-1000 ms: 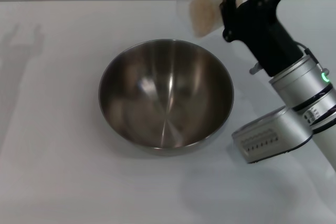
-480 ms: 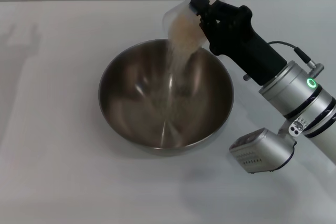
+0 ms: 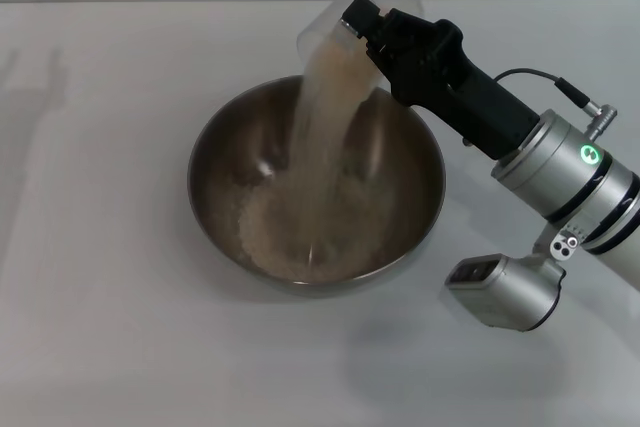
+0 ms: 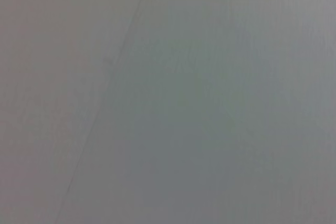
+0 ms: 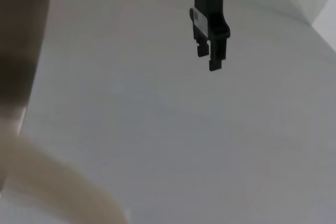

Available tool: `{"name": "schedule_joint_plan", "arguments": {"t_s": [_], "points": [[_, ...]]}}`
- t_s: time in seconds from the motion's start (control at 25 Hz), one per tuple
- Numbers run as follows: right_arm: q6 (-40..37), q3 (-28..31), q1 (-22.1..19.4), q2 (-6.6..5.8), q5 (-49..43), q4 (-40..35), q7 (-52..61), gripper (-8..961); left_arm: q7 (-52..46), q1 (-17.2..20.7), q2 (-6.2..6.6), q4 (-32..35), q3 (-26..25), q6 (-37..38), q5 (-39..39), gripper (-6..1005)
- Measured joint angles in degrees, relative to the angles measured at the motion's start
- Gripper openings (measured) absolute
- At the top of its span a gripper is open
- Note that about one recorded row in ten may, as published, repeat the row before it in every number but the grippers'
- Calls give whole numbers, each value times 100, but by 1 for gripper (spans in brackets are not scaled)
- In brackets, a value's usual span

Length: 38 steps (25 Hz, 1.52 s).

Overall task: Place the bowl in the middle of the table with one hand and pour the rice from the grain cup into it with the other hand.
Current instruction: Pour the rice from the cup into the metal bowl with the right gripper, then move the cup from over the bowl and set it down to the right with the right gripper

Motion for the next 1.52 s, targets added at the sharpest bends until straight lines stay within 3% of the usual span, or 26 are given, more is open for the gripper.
{"name": "schedule_joint_plan", "arguments": {"t_s": [1.08,1.24,1.52], "points": [[-548,-83,316,-9,-616,-801,-746,14,-60,-18,-227,-52,-1,-1,0,542],[-627,209,142,-5,-474,-539,-136,13,-60,-36,-229,-52,-1,4,1,542],[-579,1499,-578,23,-308,568,2131,13,-17,-62,-208,-52,-1,18,1,542]]}}
